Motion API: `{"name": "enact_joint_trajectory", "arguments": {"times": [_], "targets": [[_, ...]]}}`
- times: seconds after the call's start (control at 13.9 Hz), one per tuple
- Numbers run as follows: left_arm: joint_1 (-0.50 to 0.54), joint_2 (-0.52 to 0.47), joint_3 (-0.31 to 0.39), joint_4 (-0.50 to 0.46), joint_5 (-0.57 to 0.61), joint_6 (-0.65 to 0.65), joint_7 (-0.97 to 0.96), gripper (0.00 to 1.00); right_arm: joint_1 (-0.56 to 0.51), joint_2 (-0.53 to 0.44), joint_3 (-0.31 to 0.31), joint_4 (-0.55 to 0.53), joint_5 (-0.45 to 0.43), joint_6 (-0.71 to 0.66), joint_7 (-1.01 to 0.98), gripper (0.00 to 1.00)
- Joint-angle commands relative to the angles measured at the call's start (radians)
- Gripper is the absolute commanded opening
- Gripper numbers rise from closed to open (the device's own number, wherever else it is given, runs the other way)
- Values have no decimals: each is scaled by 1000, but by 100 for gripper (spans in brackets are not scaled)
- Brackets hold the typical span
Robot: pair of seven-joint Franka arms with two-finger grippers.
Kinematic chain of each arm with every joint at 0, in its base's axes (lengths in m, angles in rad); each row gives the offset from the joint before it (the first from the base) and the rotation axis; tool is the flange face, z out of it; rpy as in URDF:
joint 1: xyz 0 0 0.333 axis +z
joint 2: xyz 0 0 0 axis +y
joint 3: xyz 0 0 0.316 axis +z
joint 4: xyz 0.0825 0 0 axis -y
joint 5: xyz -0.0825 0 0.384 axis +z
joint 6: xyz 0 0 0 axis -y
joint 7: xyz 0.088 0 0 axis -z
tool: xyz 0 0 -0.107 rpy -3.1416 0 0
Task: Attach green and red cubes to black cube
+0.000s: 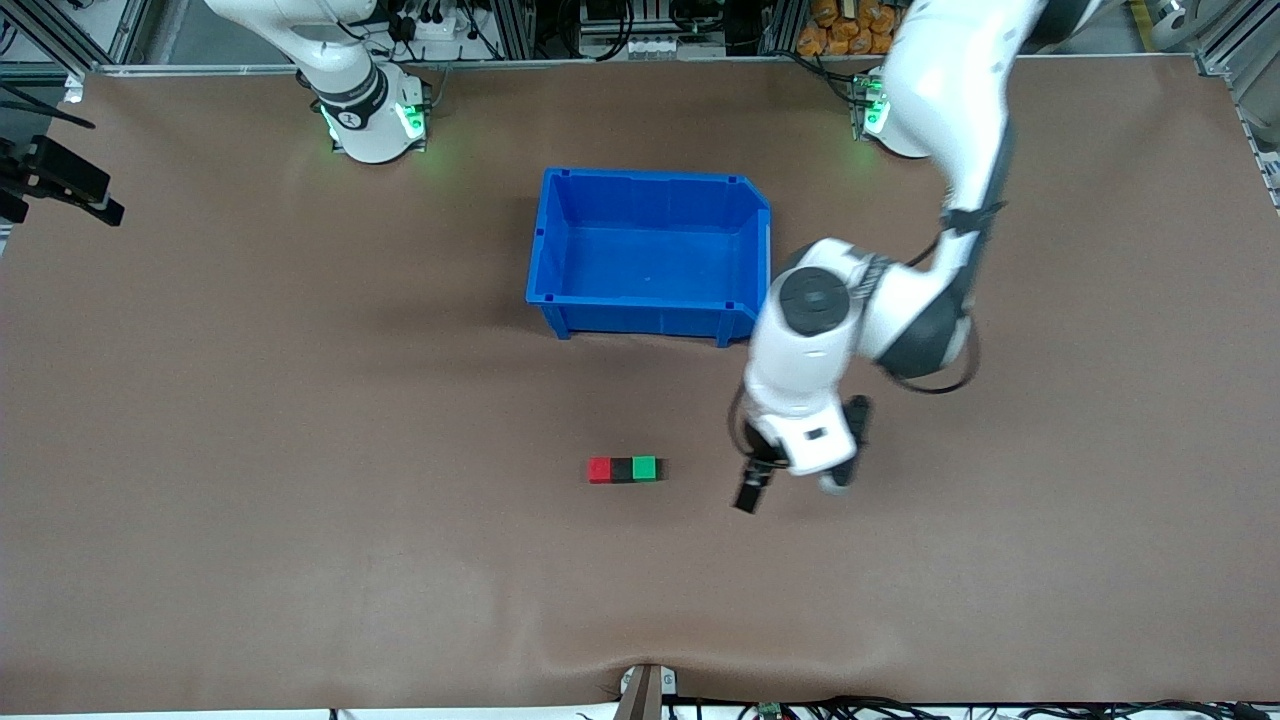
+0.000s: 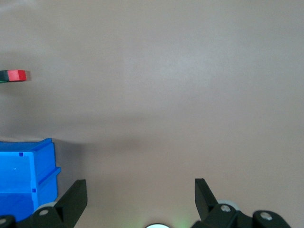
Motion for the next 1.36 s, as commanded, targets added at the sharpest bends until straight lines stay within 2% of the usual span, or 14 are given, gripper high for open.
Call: {"name": "enact_joint_trajectory", "arguments": {"times": [0.0,0.14,0.36,0.72,0.86,1.01,1.29], "targets": [[90,-289,-16,-308,12,3,183,100,3,3,1,-7,-23,18,-74,100],[161,-382,-16,-389,-15,-18,355,100,1,3,1,-7,-12,10,-75,100],[244,-433,-15,-390,-32,-160,652,100,6,5,1,-5,-12,9,-73,100],[402,-493,-13,-387,-40,-320,1117,100,1,5,1,-5,-12,7,-75,100],[451,-501,-8,-355,-35,-394,1350,100,0,5,-1,-5,-11,9,-75,100],[463,-501,-8,-304,-26,-489,1487,100,-1,5,-1,-5,-12,7,-75,100],[456,-505,-21,-184,-18,-614,1520,100,-2,5,-1,-5,-11,7,-75,100]]}}
